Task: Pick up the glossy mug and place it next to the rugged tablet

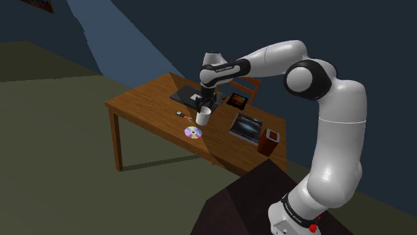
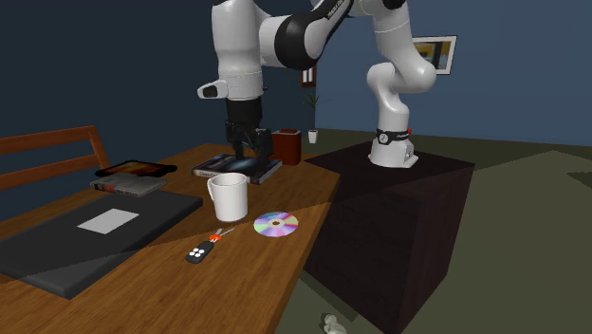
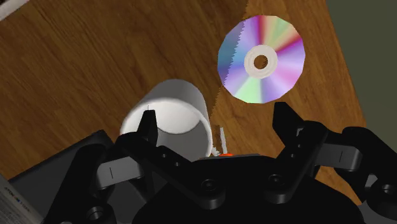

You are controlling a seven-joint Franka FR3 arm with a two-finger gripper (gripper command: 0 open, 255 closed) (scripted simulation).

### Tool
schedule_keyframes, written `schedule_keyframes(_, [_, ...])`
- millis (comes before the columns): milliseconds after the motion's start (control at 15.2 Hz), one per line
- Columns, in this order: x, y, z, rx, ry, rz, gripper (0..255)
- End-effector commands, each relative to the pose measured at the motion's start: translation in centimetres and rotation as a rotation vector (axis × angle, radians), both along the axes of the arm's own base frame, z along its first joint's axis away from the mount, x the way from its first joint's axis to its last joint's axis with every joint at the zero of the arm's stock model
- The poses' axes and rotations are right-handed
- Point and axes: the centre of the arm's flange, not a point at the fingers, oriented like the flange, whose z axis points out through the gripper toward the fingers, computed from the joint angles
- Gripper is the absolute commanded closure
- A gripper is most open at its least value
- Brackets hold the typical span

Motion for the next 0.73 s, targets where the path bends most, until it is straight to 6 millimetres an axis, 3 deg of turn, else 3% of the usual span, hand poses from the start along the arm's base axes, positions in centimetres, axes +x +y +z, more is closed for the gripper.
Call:
schedule_keyframes(0, [2.4,0.1,-1.3,-0.007,-0.009,0.003,0])
schedule_keyframes(132, [3.7,0.0,-2.0,-0.01,-0.013,0.004,0])
schedule_keyframes(660, [3.3,-0.3,-5.9,-0.01,-0.013,0.004,0])
